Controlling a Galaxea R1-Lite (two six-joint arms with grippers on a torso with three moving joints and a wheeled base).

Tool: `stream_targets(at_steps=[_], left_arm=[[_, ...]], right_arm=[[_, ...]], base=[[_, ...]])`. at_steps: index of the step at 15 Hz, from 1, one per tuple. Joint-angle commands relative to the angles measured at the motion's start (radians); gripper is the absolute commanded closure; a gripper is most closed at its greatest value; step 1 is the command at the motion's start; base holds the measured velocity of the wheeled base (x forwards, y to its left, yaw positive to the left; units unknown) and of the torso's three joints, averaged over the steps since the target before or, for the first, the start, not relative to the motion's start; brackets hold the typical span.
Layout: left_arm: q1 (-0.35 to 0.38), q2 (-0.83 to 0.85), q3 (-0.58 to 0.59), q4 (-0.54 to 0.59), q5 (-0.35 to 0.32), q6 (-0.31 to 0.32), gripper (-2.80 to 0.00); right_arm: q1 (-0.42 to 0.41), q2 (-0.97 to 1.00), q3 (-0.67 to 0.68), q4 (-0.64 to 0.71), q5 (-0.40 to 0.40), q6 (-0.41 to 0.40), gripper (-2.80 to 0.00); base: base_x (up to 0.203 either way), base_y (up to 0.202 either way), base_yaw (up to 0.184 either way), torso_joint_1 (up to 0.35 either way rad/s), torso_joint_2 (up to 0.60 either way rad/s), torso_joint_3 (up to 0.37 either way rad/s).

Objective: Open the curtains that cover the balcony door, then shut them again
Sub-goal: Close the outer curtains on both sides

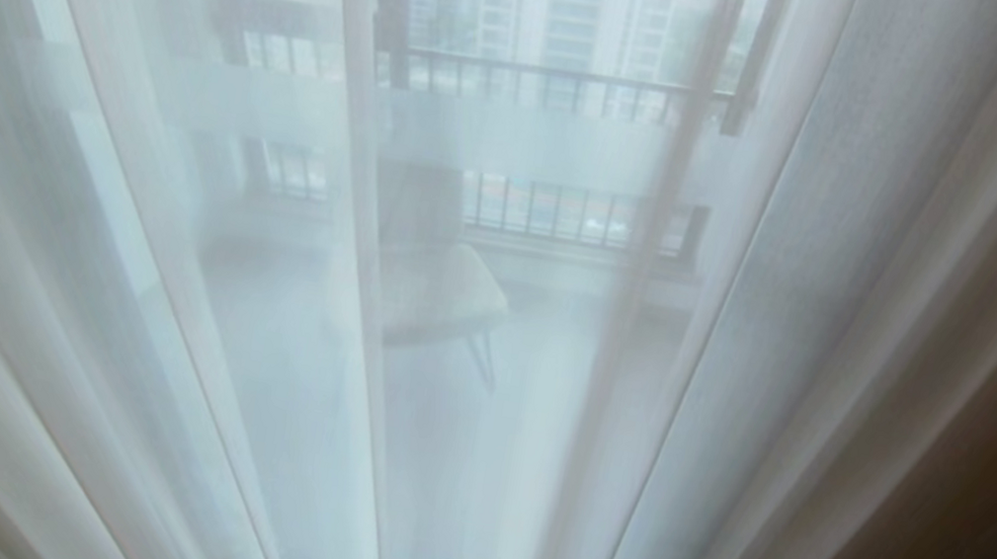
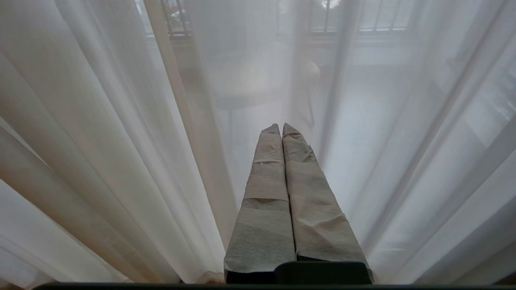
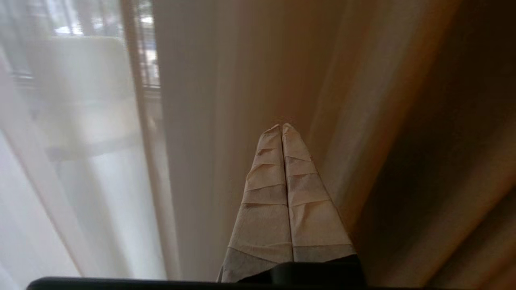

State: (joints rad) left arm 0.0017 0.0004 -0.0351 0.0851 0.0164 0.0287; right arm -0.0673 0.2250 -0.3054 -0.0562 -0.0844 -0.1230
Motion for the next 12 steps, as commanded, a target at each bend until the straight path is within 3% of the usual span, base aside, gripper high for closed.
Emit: stream_targets(at_steps=[1,3,5,7,8,12], left_arm=[[0.0,0.0,0.0,0.001,0.0,0.0,0.0],[0.0,0.0,0.0,0.001,0.0,0.0,0.0],[0.0,0.0,0.0,0.0,0.0,0.0,0.0],[0.0,0.0,0.0,0.001,-0.001,0.0,0.0],[0.0,0.0,0.0,0.001,0.0,0.0,0.0],[0.001,0.0,0.0,0.001,0.0,0.0,0.0]], right_arm=[[-0.172,0.133,-0.066,0.003,-0.017,0.002,0.0],[-0.349,0.21,-0.134,0.008,0.01,0.015,0.0],[-0.491,0.28,-0.197,0.006,0.097,0.022,0.0],[-0.52,0.301,-0.219,0.008,0.132,0.025,0.0],[-0.52,0.292,-0.219,0.011,0.133,0.024,-2.8],[-0.52,0.284,-0.207,0.01,0.132,0.02,-2.8]], base=[[0.0,0.0,0.0,0.0,0.0,0.0],[0.0,0.0,0.0,0.0,0.0,0.0],[0.0,0.0,0.0,0.0,0.0,0.0],[0.0,0.0,0.0,0.0,0.0,0.0],[0.0,0.0,0.0,0.0,0.0,0.0],[0.0,0.0,0.0,0.0,0.0,0.0]])
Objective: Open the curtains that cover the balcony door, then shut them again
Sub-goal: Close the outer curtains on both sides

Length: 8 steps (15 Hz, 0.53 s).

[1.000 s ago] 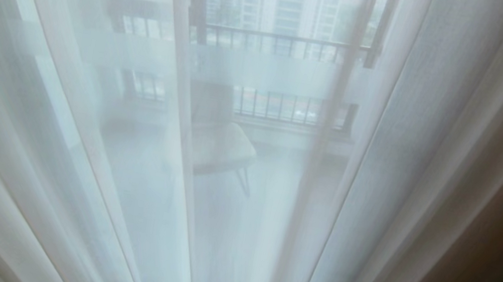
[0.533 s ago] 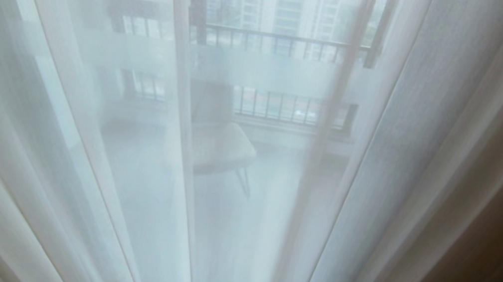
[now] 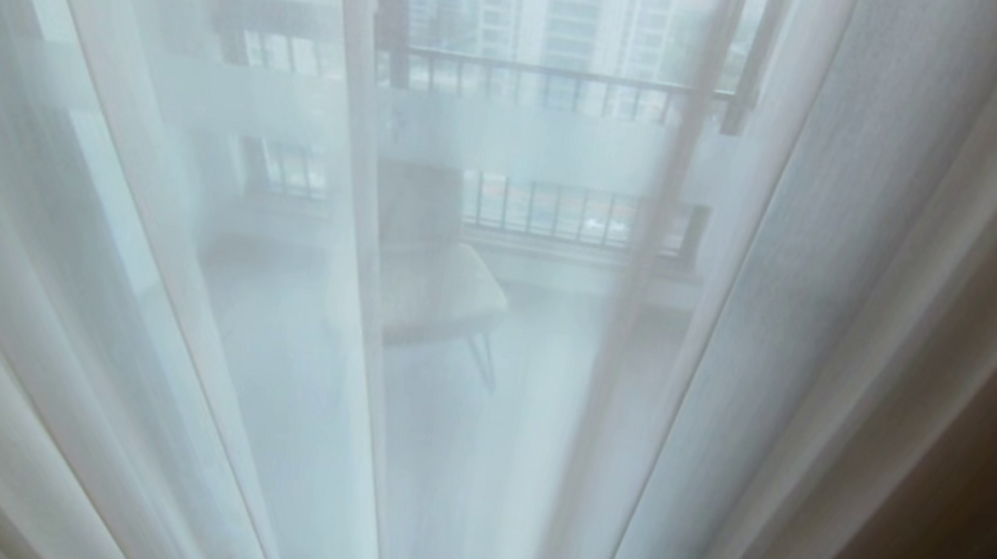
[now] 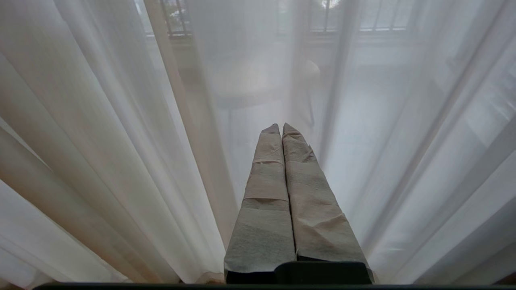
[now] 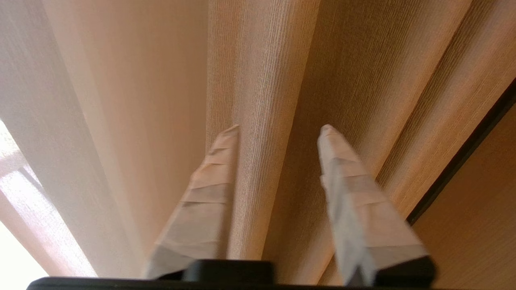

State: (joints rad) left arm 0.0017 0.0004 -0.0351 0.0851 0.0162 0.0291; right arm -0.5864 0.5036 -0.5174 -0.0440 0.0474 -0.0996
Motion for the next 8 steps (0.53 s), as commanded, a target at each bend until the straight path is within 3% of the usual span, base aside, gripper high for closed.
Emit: stream_targets(at_steps=[1,8], left_arm=[[0.001,0.0,0.0,0.001,0.001,0.0,0.0],[0.0,0.0,0.0,0.001,0.001,0.0,0.0]], right_arm=[[-0.001,0.006,0.007,-0.005,0.0,-0.003,-2.8],[-0.001,0.035,-0.012,-0.018,0.002,-0.005,-2.8]], base=[[0.0,0.0,0.0,0.0,0.0,0.0],[0.0,0.0,0.0,0.0,0.0,0.0]])
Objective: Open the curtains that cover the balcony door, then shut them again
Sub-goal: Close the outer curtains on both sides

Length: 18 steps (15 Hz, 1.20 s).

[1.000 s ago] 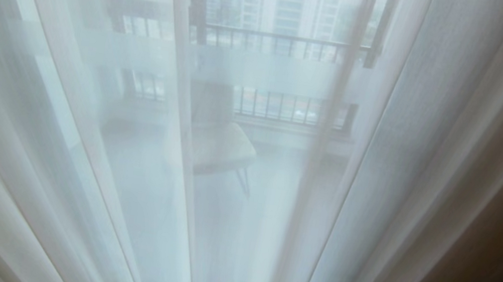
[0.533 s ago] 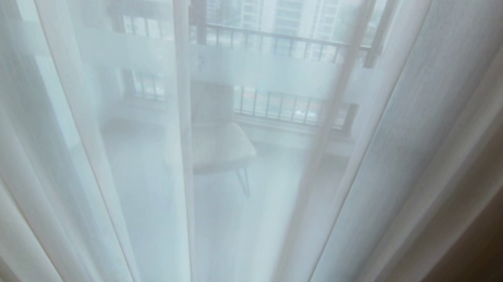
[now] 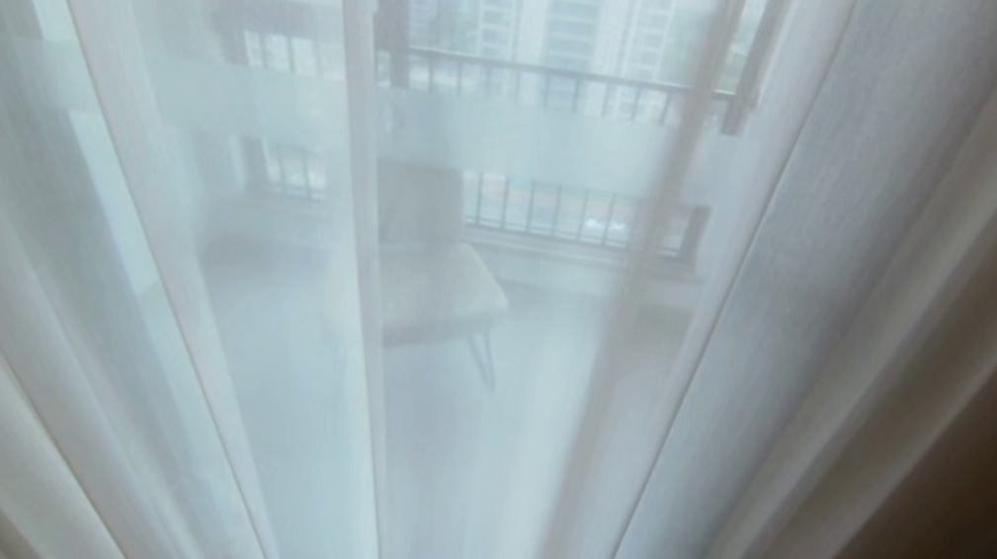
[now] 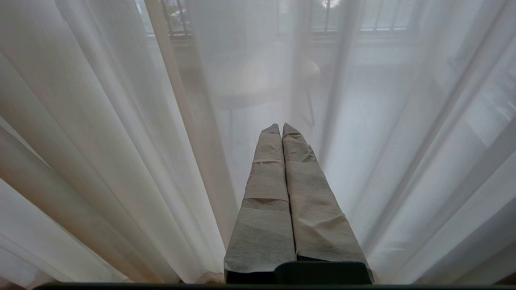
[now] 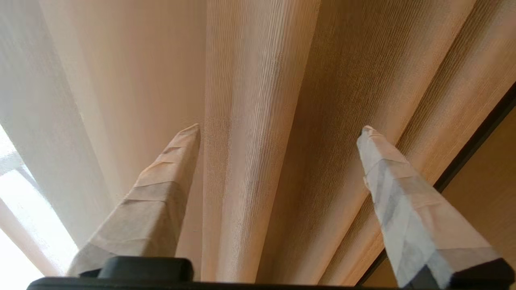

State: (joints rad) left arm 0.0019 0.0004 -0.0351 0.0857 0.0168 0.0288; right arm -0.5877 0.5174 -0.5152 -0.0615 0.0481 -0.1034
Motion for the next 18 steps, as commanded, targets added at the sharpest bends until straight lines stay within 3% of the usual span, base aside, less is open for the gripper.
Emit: stream_targets(at_steps=[1,5,10,18], left_arm=[[0.001,0.0,0.0,0.0,0.0,0.0,0.0],[0.0,0.0,0.0,0.0,0.0,0.0,0.0],[0.0,0.0,0.0,0.0,0.0,0.0,0.0],[0.0,0.0,0.0,0.0,0.0,0.0,0.0]], right_arm=[[0.0,0.04,-0.03,-0.001,0.001,0.0,-2.8],[0.0,0.197,-0.106,-0.087,0.002,0.018,-2.8],[0.0,0.409,-0.249,-0.318,0.003,0.044,-2.8],[0.0,0.511,-0.332,-0.335,0.004,0.059,-2.8]], base=[[0.0,0.0,0.0,0.0,0.0,0.0],[0.0,0.0,0.0,0.0,0.0,0.0],[0.0,0.0,0.0,0.0,0.0,0.0],[0.0,0.0,0.0,0.0,0.0,0.0]])
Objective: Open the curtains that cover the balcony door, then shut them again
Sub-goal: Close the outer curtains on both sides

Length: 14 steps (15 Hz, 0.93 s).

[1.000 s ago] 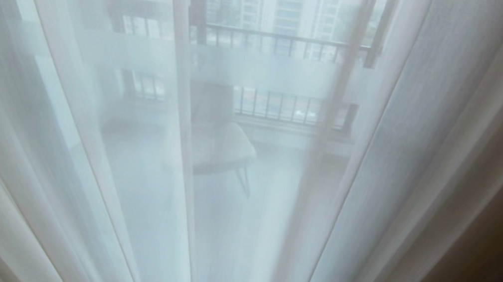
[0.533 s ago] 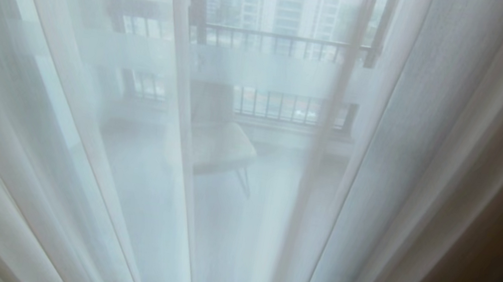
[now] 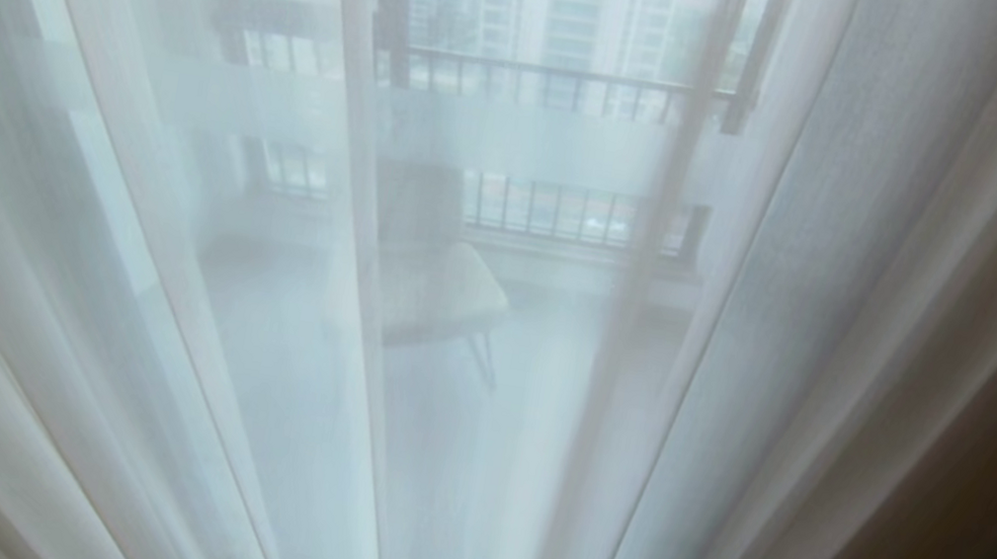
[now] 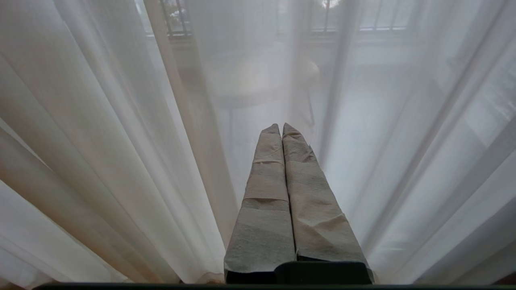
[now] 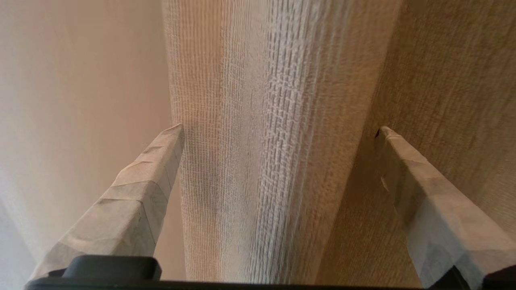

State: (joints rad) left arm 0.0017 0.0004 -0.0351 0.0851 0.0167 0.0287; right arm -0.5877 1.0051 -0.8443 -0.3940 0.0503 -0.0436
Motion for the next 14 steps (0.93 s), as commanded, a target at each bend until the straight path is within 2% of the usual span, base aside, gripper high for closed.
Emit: stream_targets(at_steps=[1,7,8,9,14], left_arm=[[0.0,0.0,0.0,0.001,0.0,0.0,0.0],[0.0,0.0,0.0,0.001,0.0,0.0,0.0],[0.001,0.0,0.0,0.001,0.0,0.0,0.0],[0.0,0.0,0.0,0.001,0.0,0.0,0.0],[0.0,0.0,0.0,-0.001,0.0,0.0,0.0]], right_arm=[[0.0,0.031,-0.003,-0.003,0.002,0.007,-2.8],[0.0,0.103,-0.047,-0.007,0.007,0.05,-2.8],[0.0,0.104,-0.049,-0.018,0.028,0.069,-0.57],[0.0,0.104,-0.05,-0.037,0.057,0.084,0.0],[0.0,0.089,-0.042,-0.049,0.068,0.085,0.0]], base=[[0.0,0.0,0.0,0.0,0.0,0.0],[0.0,0.0,0.0,0.0,0.0,0.0],[0.0,0.0,0.0,0.0,0.0,0.0],[0.0,0.0,0.0,0.0,0.0,0.0],[0.0,0.0,0.0,0.0,0.0,0.0]])
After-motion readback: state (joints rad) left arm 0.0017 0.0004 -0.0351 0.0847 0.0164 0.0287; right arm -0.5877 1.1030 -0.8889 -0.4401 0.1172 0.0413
